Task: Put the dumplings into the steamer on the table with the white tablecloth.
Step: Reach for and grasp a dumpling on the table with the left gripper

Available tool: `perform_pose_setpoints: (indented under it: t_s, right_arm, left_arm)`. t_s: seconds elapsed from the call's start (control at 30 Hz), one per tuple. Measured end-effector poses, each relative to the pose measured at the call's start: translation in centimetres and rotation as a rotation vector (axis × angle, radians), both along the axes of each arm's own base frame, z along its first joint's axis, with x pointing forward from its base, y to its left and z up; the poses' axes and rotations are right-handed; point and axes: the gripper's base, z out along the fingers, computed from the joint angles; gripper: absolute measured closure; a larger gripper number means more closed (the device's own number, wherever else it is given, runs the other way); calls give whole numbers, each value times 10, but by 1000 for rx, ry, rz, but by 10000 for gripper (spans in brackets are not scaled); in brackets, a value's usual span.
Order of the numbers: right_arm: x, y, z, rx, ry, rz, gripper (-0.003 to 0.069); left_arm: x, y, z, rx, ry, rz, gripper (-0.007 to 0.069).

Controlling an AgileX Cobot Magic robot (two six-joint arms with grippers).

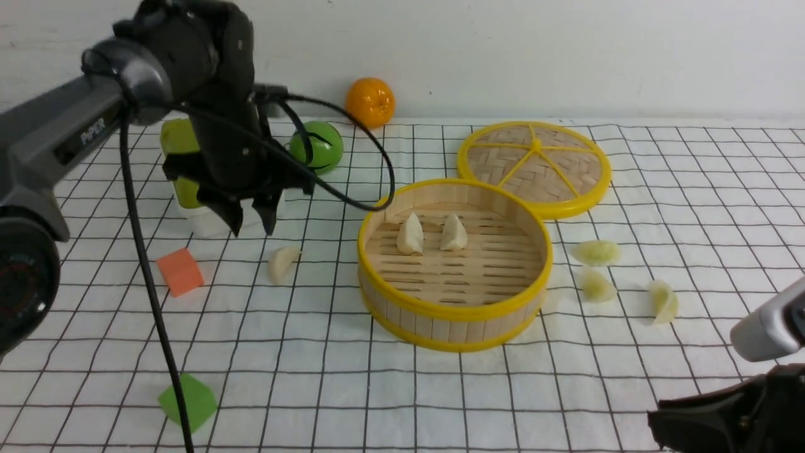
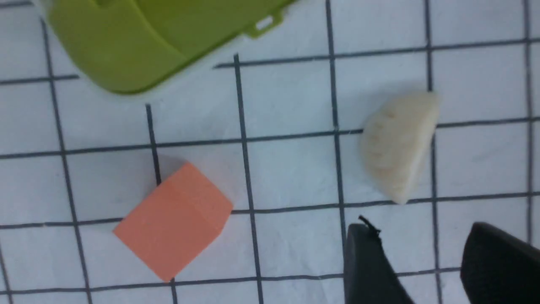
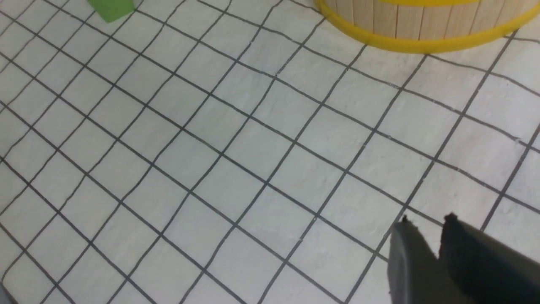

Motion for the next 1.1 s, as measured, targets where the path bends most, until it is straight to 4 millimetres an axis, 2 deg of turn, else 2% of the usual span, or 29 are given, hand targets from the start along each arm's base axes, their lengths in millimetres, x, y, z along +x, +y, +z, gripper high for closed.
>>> perform_pose_setpoints:
  t_s: [0.03, 0.3, 0.4, 0.57, 0.83, 0.9, 1.0, 1.03, 1.07, 1.1]
  right_arm:
    - [0, 0, 0, 0, 0, 0, 544]
    - [0, 0, 0, -2, -2, -1, 537]
    - [0, 0, 0, -5, -4, -1, 537]
    - [0, -1, 0, -9, -5, 0, 533]
    - [0, -1, 0, -10, -5, 0, 530]
    - [0, -1, 0, -10, -5, 0, 531]
    - [0, -1, 0, -10, -5, 0, 531]
    - [0, -1, 0, -10, -5, 0, 531]
    - [0, -1, 0, -10, -5, 0, 531]
    - [0, -1, 0, -10, -5, 0, 531]
  left_arm:
    - [3, -1, -17, 9, 26, -24, 313]
    - [19, -14, -50, -52, -19, -73, 313]
    - [21, -13, -53, -44, -30, -76, 318]
    - [24, -13, -63, -28, -30, -68, 416]
    - [22, -12, -61, -27, -13, -52, 417]
    - [19, -12, -55, -26, 11, -49, 417]
    - [16, -13, -29, -58, -14, -44, 417]
    - [15, -16, -2, -106, -70, -42, 417]
    - [15, -16, 0, -107, -74, -42, 417]
    - [11, -21, 35, -184, -148, -45, 417]
